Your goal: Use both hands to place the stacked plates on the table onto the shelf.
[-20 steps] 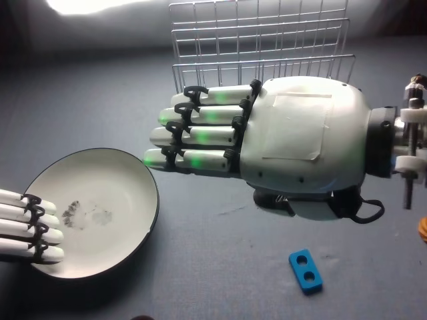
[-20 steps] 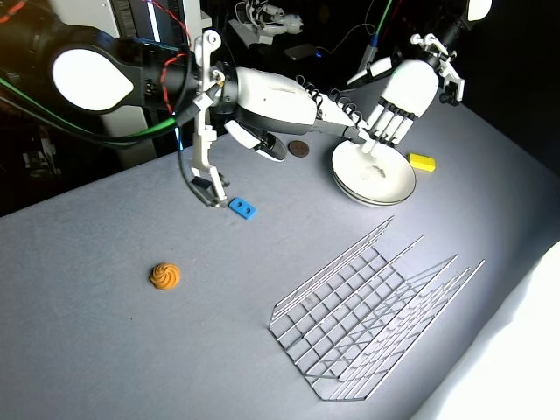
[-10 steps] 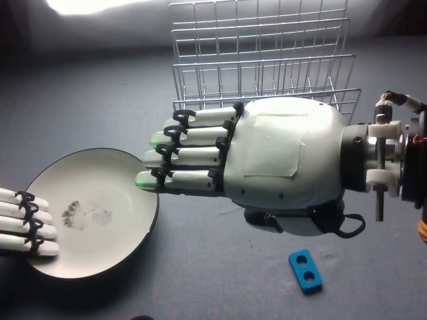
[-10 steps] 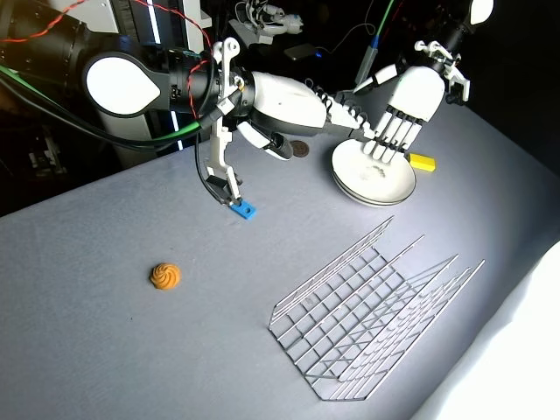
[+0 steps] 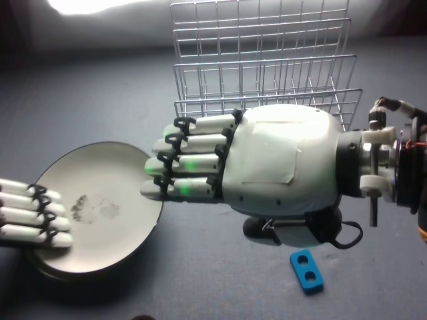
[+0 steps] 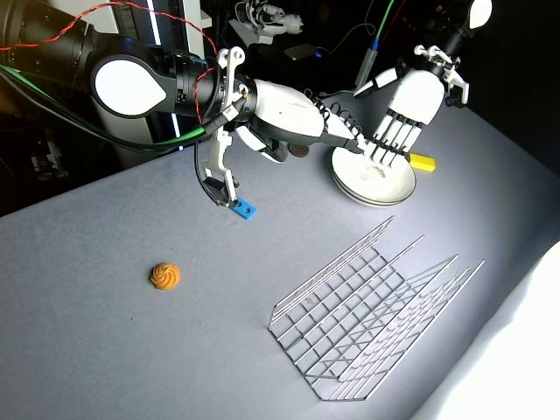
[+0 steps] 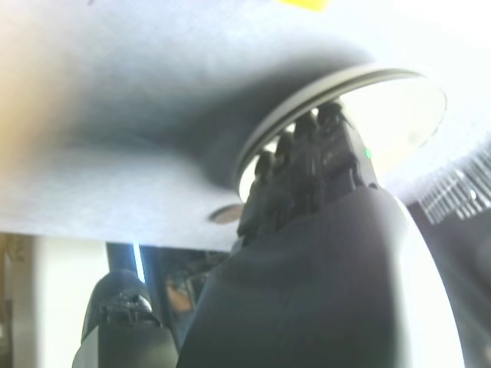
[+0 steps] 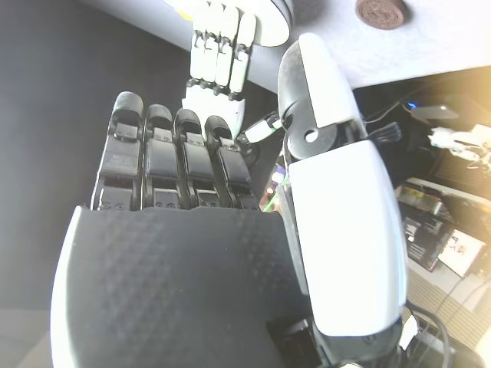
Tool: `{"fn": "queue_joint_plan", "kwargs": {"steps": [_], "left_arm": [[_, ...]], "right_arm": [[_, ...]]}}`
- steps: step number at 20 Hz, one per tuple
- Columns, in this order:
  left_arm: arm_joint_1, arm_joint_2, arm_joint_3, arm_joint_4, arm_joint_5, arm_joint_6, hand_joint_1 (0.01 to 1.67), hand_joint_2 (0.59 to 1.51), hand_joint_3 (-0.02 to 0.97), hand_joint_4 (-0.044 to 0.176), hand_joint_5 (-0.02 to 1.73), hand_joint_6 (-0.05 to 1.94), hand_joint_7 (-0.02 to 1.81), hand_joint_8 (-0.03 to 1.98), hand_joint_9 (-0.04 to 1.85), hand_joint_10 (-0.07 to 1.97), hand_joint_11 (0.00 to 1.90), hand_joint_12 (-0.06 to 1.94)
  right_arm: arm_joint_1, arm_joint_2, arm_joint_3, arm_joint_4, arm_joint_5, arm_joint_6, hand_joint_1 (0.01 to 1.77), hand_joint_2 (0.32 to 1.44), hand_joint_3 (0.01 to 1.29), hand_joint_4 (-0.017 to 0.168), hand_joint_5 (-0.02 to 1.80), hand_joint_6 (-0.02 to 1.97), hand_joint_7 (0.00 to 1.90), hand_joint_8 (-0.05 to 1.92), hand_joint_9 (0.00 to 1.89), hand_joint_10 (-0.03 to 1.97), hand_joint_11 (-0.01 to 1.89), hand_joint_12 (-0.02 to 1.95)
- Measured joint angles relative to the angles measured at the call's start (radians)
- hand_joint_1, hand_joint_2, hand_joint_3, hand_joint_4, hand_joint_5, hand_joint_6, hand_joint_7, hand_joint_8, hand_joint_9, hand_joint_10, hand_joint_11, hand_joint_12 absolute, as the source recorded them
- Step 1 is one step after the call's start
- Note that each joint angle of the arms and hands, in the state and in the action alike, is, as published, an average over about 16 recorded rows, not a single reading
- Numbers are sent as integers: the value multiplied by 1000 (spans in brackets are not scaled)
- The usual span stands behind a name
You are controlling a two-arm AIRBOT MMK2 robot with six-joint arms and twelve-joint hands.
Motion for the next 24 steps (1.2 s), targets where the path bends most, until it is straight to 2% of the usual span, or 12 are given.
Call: {"fn": "queue_joint_plan", "kwargs": {"steps": [12,24], "left_arm": [[-90,-61,-16,-18,31,-11,23,934,31,7,14,14,-5,-3,16,3,14,1],[-120,-88,-14,-38,44,-25,22,939,27,7,18,21,-9,-11,17,2,15,1]], "right_arm": [[17,-17,13,1,-19,-11,1149,1183,34,-2,69,21,33,12,21,10,22,212],[54,-143,110,5,-120,-85,1233,1206,33,-2,104,20,72,13,32,9,22,294]]}}
